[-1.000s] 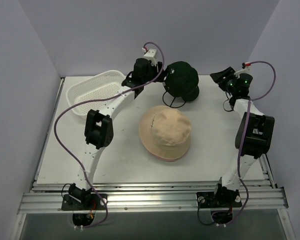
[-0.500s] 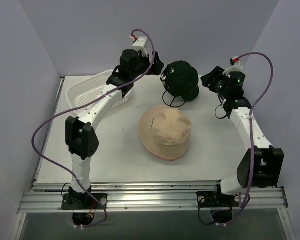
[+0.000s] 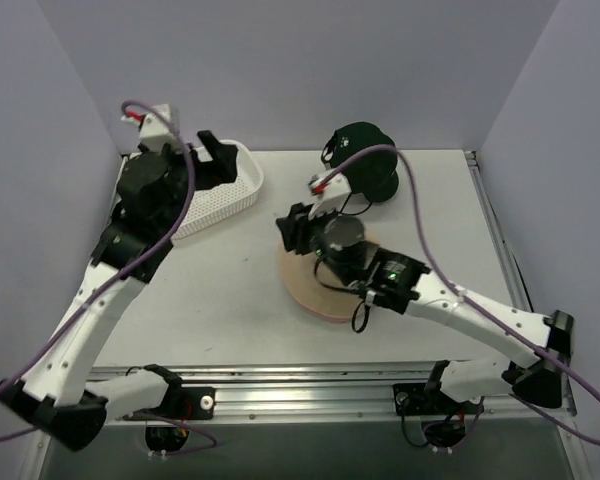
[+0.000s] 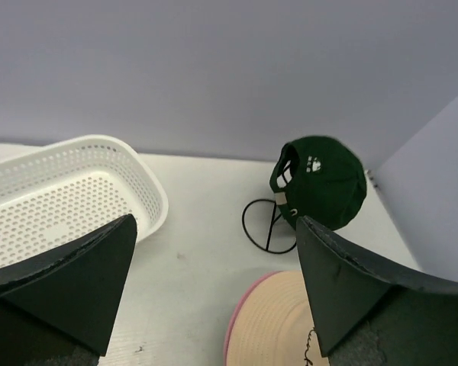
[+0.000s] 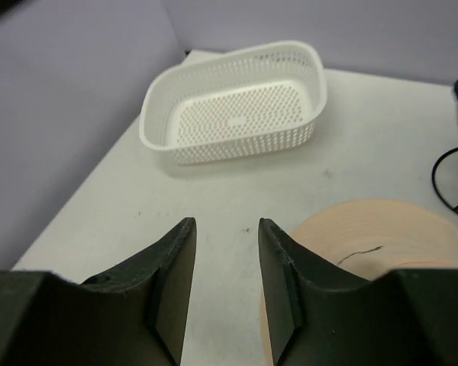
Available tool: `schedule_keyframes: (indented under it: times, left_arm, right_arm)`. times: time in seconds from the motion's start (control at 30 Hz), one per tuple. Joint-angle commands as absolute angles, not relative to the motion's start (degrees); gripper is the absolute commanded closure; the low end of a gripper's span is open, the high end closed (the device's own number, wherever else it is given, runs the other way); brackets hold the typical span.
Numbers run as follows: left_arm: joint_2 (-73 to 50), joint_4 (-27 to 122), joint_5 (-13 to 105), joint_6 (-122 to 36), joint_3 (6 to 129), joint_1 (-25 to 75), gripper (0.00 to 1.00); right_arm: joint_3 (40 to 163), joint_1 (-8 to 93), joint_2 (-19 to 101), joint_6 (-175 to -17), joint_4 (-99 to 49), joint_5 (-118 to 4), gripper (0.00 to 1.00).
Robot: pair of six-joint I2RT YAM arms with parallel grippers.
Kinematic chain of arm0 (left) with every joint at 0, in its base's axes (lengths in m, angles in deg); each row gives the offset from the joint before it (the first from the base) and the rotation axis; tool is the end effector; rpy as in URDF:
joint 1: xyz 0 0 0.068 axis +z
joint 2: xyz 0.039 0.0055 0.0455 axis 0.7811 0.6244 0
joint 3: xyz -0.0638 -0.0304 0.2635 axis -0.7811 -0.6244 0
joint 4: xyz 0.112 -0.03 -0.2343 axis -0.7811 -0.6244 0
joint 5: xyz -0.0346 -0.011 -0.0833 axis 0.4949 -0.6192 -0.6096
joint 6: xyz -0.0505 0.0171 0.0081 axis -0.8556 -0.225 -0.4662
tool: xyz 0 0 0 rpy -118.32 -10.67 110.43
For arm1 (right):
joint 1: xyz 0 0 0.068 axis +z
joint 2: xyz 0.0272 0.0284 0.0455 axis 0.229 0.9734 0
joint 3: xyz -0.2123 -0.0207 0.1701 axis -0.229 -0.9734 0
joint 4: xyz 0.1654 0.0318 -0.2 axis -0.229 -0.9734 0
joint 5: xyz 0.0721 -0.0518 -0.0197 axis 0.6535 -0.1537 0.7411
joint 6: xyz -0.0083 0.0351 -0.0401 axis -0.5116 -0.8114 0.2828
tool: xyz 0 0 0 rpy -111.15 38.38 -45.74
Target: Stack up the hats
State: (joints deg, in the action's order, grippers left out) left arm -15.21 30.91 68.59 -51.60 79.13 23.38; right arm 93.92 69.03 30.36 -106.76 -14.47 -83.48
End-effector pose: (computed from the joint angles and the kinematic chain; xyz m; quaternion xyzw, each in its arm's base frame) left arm 0.2429 -0.1189 0.4700 -0.0389 0.7197 -0.1963 0.6648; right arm 0.1702 0.2304 0.4238 -0.1006 0.6578 0.3571 0.6555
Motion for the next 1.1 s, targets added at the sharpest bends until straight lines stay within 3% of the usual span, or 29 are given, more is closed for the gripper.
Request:
schedule_keyframes:
  times: [0.0, 0.33, 0.5, 0.83, 1.07]
  left_arm:
    - [-24.36, 29.19, 72.87, -54.41, 73.49, 23.94, 0.06]
    - [-50.47, 30.14, 72.09, -59.51, 51.60, 23.68, 0.06]
    - [-49.26, 28.65, 70.95, -59.60, 51.33, 23.50, 0.06]
    - [-49.34, 28.56, 70.06, -59.25, 51.42, 23.50, 0.06]
    - [-49.60, 28.91, 69.80, -58.99, 51.33, 23.42, 0.06]
  right_arm:
    - [95.69, 75.98, 41.05, -106.20, -14.36, -97.51, 0.66]
    - [106.84, 79.95, 65.16, -115.34, -18.83, -100.68, 0.73]
    - [110.81, 78.02, 71.23, -119.29, -22.71, -100.42, 0.75]
    - [116.08, 73.71, 73.35, -118.33, -19.19, -88.03, 0.76]
    - [111.34, 68.96, 73.96, -122.63, -19.90, -87.76, 0.77]
